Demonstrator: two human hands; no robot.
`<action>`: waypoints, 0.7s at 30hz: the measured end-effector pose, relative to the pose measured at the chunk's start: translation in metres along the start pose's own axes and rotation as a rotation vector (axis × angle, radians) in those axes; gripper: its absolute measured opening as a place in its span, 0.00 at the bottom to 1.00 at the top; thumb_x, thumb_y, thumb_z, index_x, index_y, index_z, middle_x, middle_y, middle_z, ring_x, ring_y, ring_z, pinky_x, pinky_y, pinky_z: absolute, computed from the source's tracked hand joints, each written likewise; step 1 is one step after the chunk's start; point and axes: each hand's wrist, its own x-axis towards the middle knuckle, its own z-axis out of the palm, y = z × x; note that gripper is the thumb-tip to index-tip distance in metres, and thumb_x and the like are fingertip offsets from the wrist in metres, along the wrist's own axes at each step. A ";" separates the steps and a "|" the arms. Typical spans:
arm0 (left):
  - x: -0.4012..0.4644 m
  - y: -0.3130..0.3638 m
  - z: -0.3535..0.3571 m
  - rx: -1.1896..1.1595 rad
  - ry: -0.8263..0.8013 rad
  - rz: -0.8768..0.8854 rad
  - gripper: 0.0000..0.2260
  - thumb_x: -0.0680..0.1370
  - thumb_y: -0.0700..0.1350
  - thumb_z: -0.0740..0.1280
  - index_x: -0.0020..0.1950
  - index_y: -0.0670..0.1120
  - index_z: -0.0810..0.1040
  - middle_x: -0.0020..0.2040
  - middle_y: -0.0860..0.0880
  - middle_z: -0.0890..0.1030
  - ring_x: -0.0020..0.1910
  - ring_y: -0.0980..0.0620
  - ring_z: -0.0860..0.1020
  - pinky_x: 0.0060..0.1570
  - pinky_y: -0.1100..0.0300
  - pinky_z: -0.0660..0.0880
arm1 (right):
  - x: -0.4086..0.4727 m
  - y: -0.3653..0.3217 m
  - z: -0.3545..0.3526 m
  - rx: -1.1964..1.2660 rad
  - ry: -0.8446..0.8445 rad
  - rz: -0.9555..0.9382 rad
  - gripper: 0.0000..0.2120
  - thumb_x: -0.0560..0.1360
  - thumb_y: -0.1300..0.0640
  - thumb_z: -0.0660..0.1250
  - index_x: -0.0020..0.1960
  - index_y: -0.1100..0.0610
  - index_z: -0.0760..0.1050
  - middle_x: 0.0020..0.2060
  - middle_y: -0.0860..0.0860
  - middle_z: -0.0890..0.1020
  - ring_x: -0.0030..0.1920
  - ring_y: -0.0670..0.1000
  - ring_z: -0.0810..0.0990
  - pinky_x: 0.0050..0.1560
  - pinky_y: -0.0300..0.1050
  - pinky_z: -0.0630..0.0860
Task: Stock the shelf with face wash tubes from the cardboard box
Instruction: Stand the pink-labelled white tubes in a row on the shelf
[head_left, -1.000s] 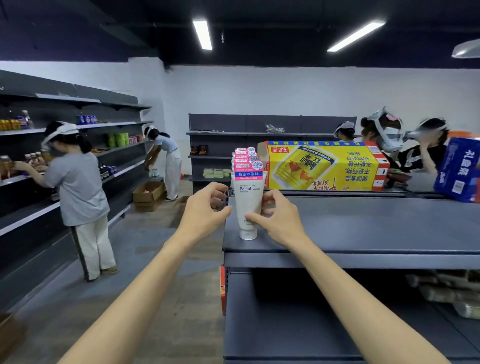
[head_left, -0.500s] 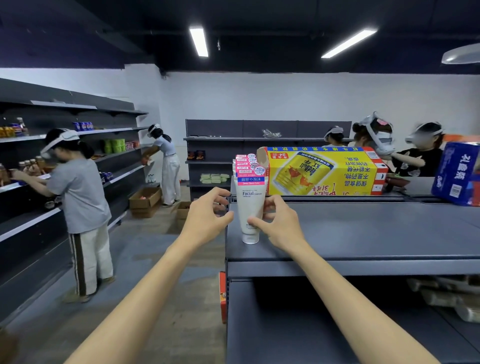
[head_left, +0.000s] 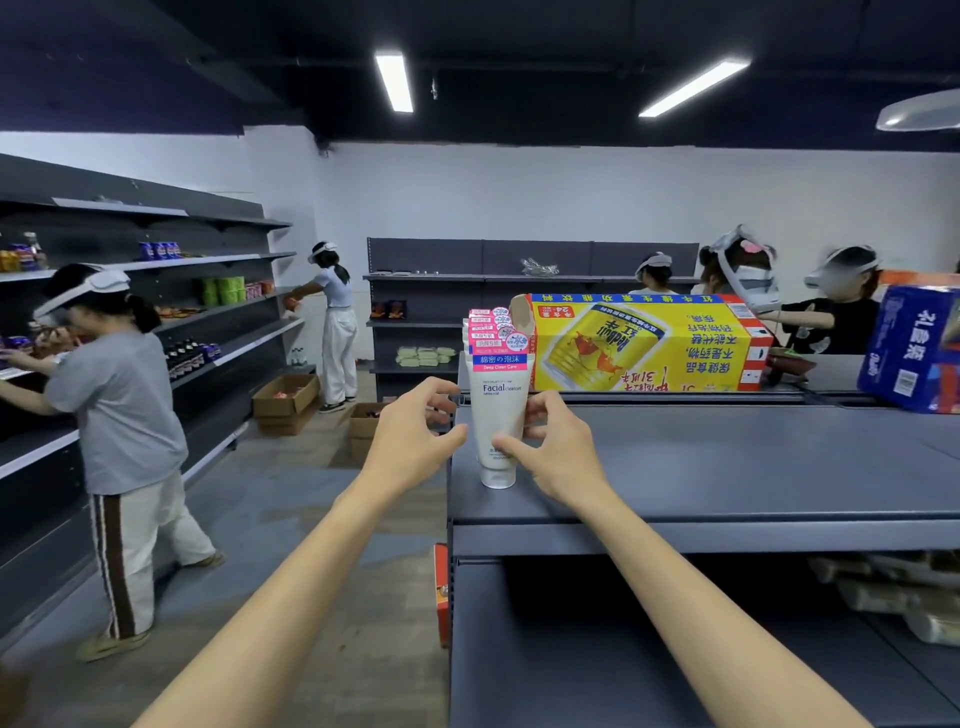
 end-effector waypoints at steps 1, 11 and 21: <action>0.000 0.000 0.000 0.000 -0.001 0.003 0.16 0.73 0.44 0.73 0.60 0.51 0.78 0.48 0.54 0.82 0.46 0.59 0.81 0.40 0.75 0.72 | 0.000 0.000 0.000 -0.002 0.000 0.000 0.21 0.69 0.54 0.79 0.54 0.55 0.71 0.52 0.49 0.81 0.52 0.49 0.81 0.50 0.41 0.78; -0.002 0.004 0.001 0.004 -0.011 0.001 0.16 0.72 0.44 0.73 0.59 0.52 0.77 0.48 0.54 0.82 0.45 0.59 0.81 0.39 0.76 0.72 | -0.001 0.000 -0.001 0.003 -0.004 -0.011 0.20 0.69 0.54 0.78 0.53 0.57 0.70 0.49 0.49 0.81 0.50 0.50 0.81 0.44 0.35 0.73; -0.008 0.014 -0.005 0.040 0.026 -0.027 0.17 0.72 0.43 0.73 0.59 0.51 0.78 0.47 0.54 0.82 0.46 0.55 0.82 0.50 0.60 0.79 | -0.007 0.002 -0.009 -0.039 -0.054 0.037 0.26 0.68 0.49 0.79 0.57 0.53 0.68 0.53 0.51 0.79 0.51 0.51 0.82 0.49 0.41 0.77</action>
